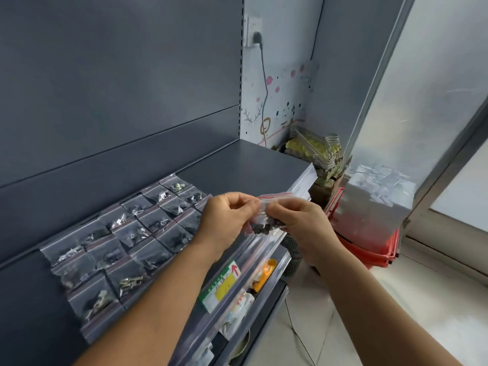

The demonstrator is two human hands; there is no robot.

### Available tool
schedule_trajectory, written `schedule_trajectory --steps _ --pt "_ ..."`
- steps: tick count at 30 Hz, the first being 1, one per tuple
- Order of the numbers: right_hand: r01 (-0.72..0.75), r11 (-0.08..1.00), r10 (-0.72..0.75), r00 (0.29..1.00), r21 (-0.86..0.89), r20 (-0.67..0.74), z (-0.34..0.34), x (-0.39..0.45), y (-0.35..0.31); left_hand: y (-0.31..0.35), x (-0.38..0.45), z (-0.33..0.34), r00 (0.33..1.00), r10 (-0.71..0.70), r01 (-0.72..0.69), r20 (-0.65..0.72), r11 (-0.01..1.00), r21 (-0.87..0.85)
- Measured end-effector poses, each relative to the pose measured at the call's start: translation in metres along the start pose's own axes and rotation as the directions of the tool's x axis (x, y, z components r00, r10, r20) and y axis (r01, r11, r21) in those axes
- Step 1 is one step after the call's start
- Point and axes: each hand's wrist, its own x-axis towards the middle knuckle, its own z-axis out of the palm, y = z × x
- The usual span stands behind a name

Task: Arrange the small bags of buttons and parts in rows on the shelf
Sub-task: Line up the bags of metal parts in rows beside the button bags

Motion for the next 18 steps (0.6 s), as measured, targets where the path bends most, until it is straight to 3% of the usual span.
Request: schedule_trajectory --steps 7,18 --pt "0.034 0.99 0.0 0.971 -0.135 0.238 0.031 0.036 -0.006 -0.004 0.011 -0.029 0.983 0.011 0.017 -0.185 0.989 0.15" --pt "0.144 0.954 -0.008 0.888 -0.261 0.46 0.043 0.089 -0.002 -0.014 0.006 -0.032 0.856 -0.06 0.205 -0.513 0.951 0.231"
